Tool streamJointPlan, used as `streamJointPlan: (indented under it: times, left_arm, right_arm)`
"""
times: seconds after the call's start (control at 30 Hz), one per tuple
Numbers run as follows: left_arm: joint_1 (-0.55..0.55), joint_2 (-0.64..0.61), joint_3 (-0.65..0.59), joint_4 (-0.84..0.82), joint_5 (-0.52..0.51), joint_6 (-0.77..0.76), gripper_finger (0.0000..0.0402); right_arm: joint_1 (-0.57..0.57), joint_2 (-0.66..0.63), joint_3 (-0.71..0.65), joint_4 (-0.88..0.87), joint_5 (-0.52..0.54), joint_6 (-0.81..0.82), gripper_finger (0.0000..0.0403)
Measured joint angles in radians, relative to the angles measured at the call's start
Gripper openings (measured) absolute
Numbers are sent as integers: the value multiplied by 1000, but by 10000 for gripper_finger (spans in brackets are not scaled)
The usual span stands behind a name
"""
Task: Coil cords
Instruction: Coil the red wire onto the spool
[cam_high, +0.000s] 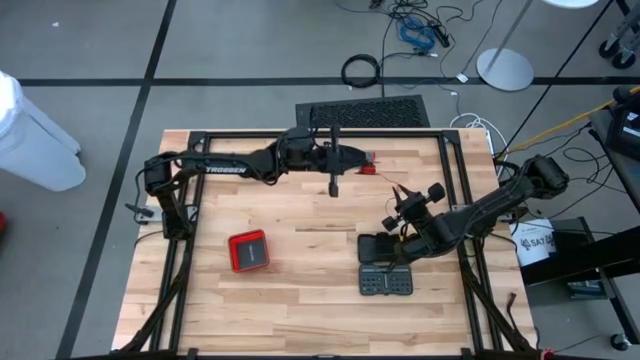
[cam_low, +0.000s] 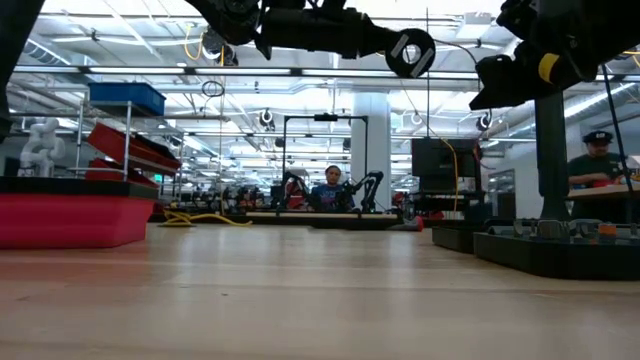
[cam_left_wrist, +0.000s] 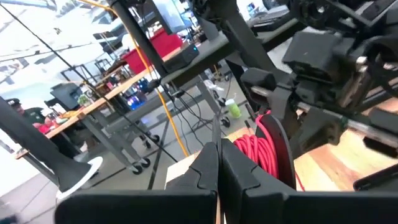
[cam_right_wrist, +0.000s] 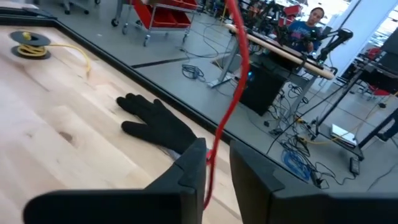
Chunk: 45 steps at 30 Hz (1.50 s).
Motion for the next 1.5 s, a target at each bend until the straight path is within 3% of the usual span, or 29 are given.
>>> streamJointPlan:
  times: [0.2, 0.83, 1.03, 1.27, 1.5]
  left_arm:
    - [26, 0, 0, -44, 1, 0, 0]
    - [0, 0, 0, -55, 36, -7, 0]
    - [-7, 0, 0, -55, 38, -7, 0]
    - [-6, 0, 0, -54, 38, -7, 0]
    - [-6, 0, 0, 32, 91, -95, 0]
  right_arm:
    - [49, 0, 0, 4, -15, 0, 43]
    - [44, 0, 0, 3, -106, 26, 43]
    - [44, 0, 0, 5, -105, 27, 38]
    - [43, 0, 0, 8, -101, 26, 3]
    - [-34, 42, 0, 91, -10, 41, 1]
